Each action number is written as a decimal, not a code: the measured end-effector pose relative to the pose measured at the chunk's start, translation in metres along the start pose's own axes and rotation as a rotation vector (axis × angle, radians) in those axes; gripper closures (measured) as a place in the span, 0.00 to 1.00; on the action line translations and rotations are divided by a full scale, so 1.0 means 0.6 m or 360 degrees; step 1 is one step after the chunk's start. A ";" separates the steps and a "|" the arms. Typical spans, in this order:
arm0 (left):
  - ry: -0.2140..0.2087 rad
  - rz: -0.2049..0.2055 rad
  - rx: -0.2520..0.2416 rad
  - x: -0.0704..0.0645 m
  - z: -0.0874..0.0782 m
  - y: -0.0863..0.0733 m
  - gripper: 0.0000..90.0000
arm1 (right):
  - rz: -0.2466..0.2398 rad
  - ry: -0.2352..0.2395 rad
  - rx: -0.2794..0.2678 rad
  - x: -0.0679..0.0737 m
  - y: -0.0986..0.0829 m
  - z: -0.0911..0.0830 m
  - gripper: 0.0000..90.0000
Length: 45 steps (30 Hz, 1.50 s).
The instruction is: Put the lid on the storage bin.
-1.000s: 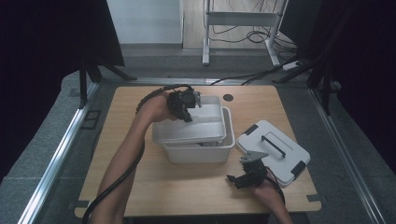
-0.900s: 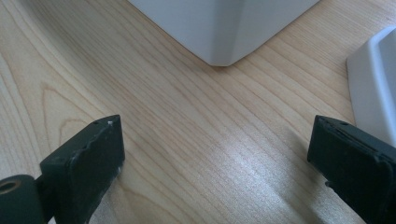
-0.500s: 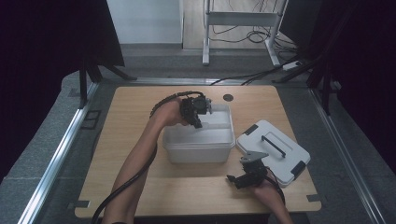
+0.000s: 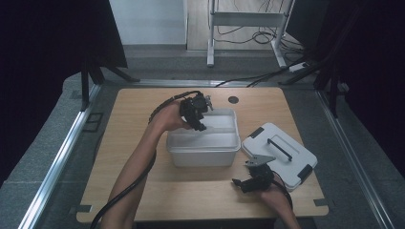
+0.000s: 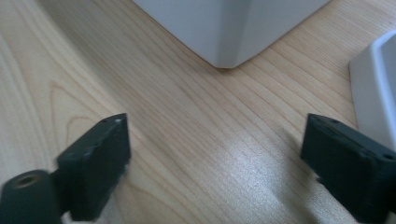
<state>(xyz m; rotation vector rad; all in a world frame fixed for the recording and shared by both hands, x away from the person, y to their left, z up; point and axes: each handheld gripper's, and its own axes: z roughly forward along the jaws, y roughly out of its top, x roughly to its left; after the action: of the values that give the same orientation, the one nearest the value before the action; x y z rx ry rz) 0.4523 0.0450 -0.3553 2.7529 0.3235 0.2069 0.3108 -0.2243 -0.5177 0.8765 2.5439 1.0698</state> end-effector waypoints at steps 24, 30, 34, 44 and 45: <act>0.0161 -0.0430 -0.0381 -0.054 -0.087 -0.160 0.07 | 0.0013 0.0068 0.0020 -0.028 0.066 -0.059 0.02; 0.0166 -0.0484 -0.0457 -0.083 -0.094 -0.214 0.04 | 0.0031 0.0058 0.0058 -0.046 0.090 -0.079 0.02; 0.0188 -0.0535 -0.0499 -0.105 -0.089 -0.249 0.02 | -0.0047 0.0006 0.0107 -0.058 0.107 -0.094 0.03; 0.0285 -0.0683 -0.0556 -0.158 -0.037 -0.330 0.00 | -0.0019 -0.0143 0.0176 -0.119 0.130 -0.134 0.05; 0.0290 -0.0692 -0.0557 -0.161 -0.032 -0.334 0.00 | -0.0022 -0.0161 0.0212 -0.126 0.129 -0.136 0.06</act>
<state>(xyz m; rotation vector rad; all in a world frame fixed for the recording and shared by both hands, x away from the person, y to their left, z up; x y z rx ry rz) 0.3162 0.2094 -0.4210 2.2591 0.8352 0.3600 0.3687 -0.2743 -0.4058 0.9203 2.5559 0.8370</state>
